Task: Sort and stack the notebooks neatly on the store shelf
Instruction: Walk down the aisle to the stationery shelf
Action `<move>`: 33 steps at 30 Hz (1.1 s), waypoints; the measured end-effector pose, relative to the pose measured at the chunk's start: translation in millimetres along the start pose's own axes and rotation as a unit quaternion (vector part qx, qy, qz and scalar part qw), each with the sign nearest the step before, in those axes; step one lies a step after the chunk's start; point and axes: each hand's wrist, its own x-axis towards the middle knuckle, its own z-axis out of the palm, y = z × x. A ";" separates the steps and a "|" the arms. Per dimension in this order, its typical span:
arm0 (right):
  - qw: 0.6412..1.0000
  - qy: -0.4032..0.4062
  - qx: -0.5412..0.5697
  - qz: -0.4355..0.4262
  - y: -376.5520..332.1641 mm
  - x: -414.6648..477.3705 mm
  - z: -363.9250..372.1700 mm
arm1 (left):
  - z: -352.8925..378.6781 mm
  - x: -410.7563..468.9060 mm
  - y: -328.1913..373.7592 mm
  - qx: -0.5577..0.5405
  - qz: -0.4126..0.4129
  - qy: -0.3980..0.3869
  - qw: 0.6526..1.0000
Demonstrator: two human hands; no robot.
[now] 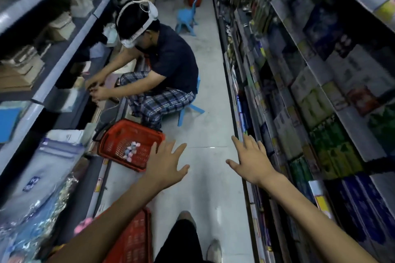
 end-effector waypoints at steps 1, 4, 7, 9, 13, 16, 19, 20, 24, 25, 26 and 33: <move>1.000 -0.001 0.001 -0.004 2.1 20.2 -5.0 | -3.2 19.9 -6.9 0.003 -0.001 0.007 1.000; 1.000 -0.003 -0.005 -0.007 10.4 86.3 -19.3 | -10.3 87.9 -27.3 0.009 0.013 0.026 1.000; 1.000 -0.001 -0.011 -0.007 16.8 154.7 -37.6 | -26.1 162.0 -46.9 0.000 0.019 0.029 0.999; 1.000 -0.006 -0.012 -0.002 18.6 200.4 -52.7 | -39.7 207.5 -61.9 0.000 0.015 0.008 1.000; 1.000 -0.006 -0.013 0.016 18.4 286.9 -83.4 | -74.4 293.3 -94.3 0.004 0.035 0.027 0.999; 1.000 -0.006 -0.010 0.023 19.3 341.3 -104.8 | -101.4 354.6 -114.0 -0.003 0.046 0.030 0.998; 0.999 0.003 0.007 0.034 25.4 388.4 -125.5 | -125.0 412.7 -122.0 -0.010 0.059 0.048 0.997; 0.999 0.008 0.012 0.038 28.6 405.8 -131.9 | -131.7 432.9 -123.3 -0.011 0.066 0.048 0.997; 0.996 0.036 0.049 0.060 47.9 481.5 -158.5 | -154.4 518.5 -120.2 -0.019 0.074 0.077 0.994; 0.995 0.045 0.059 0.062 54.8 503.4 -165.7 | -162.6 541.5 -117.3 -0.025 0.071 0.080 0.994; 0.994 0.057 0.067 0.061 61.7 524.4 -173.9 | -170.6 564.6 -114.6 -0.028 0.068 0.078 0.994; 0.990 0.076 0.116 0.034 108.7 685.4 -239.6 | -228.2 729.6 -102.0 -0.026 0.035 0.057 0.997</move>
